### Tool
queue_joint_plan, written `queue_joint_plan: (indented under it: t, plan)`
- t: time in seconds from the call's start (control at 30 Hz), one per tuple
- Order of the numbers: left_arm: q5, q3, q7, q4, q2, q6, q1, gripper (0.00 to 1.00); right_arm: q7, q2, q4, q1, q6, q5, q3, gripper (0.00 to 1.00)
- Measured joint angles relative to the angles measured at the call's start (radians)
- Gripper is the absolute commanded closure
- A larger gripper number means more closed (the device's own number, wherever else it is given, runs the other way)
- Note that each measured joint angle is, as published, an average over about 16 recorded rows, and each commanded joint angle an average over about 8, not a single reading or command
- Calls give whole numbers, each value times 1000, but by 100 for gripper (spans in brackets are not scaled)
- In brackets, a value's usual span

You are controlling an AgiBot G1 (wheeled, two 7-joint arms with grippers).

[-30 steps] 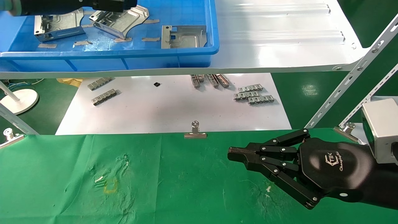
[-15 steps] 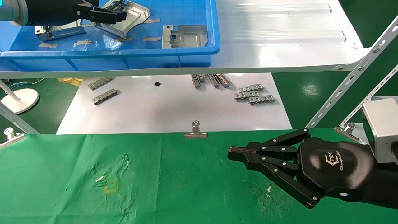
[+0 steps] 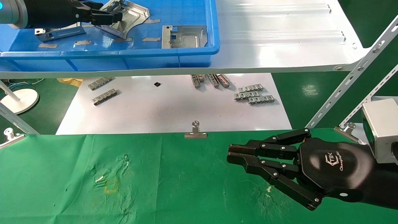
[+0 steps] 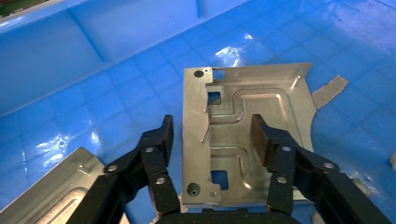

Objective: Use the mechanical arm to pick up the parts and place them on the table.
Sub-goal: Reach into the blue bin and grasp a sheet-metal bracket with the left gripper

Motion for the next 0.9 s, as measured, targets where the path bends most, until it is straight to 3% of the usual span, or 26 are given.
queue_joint_plan:
  t: [0.6, 0.9]
  plan:
    - [-44, -31, 49, 21, -17, 23, -13, 100, 0, 0, 0, 0, 0, 0, 0, 0]
    - [-141, -94, 158, -29, -90, 207, -10, 100, 0, 0, 0, 0, 0, 0, 0, 0]
